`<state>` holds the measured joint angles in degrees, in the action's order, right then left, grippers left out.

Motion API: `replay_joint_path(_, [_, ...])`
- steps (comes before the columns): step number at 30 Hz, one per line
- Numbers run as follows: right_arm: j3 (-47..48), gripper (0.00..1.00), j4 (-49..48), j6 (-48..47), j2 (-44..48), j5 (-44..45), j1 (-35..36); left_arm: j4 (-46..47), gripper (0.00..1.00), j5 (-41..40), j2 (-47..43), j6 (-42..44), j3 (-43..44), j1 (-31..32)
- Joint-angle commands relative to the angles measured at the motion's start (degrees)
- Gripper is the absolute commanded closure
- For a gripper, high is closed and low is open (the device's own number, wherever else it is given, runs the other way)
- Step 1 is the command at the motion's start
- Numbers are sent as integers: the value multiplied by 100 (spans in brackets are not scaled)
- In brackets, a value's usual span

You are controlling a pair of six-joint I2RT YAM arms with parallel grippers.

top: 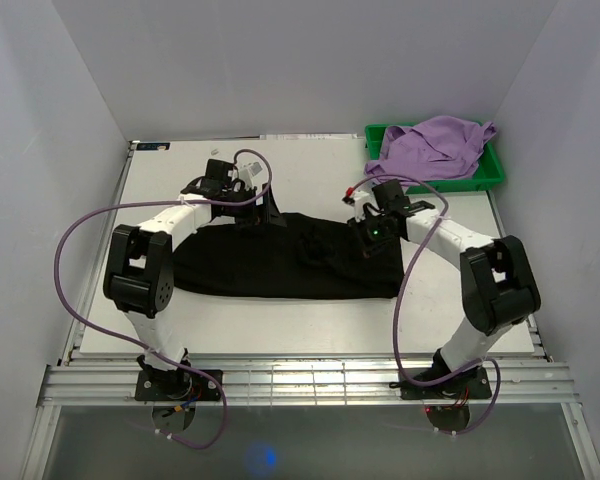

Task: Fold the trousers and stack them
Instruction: Fold the trousers

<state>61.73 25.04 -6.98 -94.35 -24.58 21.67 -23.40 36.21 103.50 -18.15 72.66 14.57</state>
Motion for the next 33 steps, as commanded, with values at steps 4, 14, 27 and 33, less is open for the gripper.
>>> replay_joint_path(4, [418,85,-394,-225,-356,-493,768,55,8,168,-269,-145,213,37])
replay_joint_path(14, [779,74,-289,487,249,-1216,-12,-121,27,-131,-278,-426,424,564])
replay_joint_path(27, [155,40,1091,-1209,1155,243,-1156,-692,7,-1370,609,-690,986,1171])
replay_joint_path(33, [-30,39,1065,-1191,1278,348,-1279,-974,14,-1538,750,-646,1075,1452])
